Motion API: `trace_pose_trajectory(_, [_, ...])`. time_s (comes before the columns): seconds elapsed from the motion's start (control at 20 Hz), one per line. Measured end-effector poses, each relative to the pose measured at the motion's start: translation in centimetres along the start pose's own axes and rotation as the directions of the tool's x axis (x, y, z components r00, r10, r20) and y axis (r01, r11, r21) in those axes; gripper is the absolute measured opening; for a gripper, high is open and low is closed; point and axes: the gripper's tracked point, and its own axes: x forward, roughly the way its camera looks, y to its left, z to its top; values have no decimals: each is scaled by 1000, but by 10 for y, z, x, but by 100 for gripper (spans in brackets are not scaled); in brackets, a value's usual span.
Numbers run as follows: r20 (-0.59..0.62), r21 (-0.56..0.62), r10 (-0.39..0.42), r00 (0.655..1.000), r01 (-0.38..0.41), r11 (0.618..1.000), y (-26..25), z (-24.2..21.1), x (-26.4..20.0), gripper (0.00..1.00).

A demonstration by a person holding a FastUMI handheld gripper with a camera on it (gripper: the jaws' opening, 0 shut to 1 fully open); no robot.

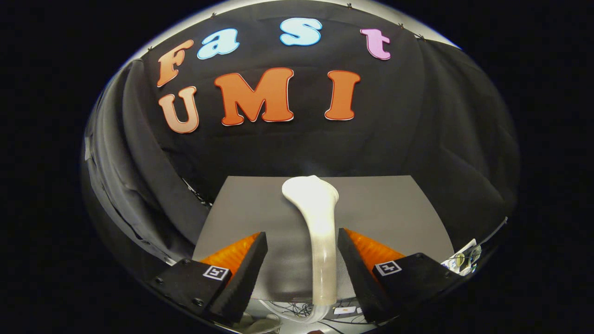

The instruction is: Iron the clothes twice with a garment steamer, once on the left side and once on the right side.

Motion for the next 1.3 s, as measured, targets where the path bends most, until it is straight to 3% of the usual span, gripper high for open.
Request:
trace_pose_trajectory(0.5, [-134,29,-35,990,39,999,-38,-16,51,95])
trace_pose_trajectory(0.85, [-177,83,35,984,-21,996,-31,-31,65,84])
trace_pose_trajectory(1.15, [-209,117,68,975,-44,992,-23,-40,71,54])
trace_pose_trajectory(1.3, [-227,109,50,973,-25,994,-23,-41,73,51])
